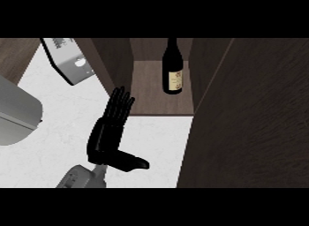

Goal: Pick up the wine, place it into the cabinet and close the cabinet

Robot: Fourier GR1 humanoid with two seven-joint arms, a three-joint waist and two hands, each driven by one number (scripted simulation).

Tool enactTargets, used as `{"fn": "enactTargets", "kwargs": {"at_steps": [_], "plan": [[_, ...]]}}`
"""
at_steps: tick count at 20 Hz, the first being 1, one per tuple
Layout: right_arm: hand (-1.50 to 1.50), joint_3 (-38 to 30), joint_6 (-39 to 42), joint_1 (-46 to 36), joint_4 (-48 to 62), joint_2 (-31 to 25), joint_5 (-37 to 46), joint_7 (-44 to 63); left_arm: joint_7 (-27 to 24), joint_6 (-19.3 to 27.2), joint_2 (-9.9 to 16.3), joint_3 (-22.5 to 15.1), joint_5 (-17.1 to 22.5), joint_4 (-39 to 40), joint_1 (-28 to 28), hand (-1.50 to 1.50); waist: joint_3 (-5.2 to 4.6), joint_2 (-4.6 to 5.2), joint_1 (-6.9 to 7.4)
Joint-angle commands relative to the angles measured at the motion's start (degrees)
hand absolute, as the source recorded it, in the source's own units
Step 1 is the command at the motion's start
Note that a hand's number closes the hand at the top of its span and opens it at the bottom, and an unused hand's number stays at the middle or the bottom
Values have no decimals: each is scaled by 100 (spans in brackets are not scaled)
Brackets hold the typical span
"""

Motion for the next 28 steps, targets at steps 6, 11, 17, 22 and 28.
{"fn": "enactTargets", "kwargs": {"at_steps": [6,11,17,22,28], "plan": [[-150,391,710,233,-1006,-391,-406,131,-253,-448,668,315,106,-811,974,-150,7,12,-25],[150,695,1451,114,-1254,-949,-530,164,-314,-811,1164,819,278,-757,993,-150,-1,28,-10],[150,1056,1582,-30,-1289,-796,-394,306,-364,-1127,1608,1219,434,-965,1436,-150,-6,34,20],[150,1382,1564,-297,-1275,-591,-96,478,-149,-1428,1910,1701,823,-884,1345,-150,-13,41,-14],[150,1543,1526,-679,-1156,-295,-12,751,-132,-1902,2243,2008,1012,-853,1544,-150,-19,41,39]]}}
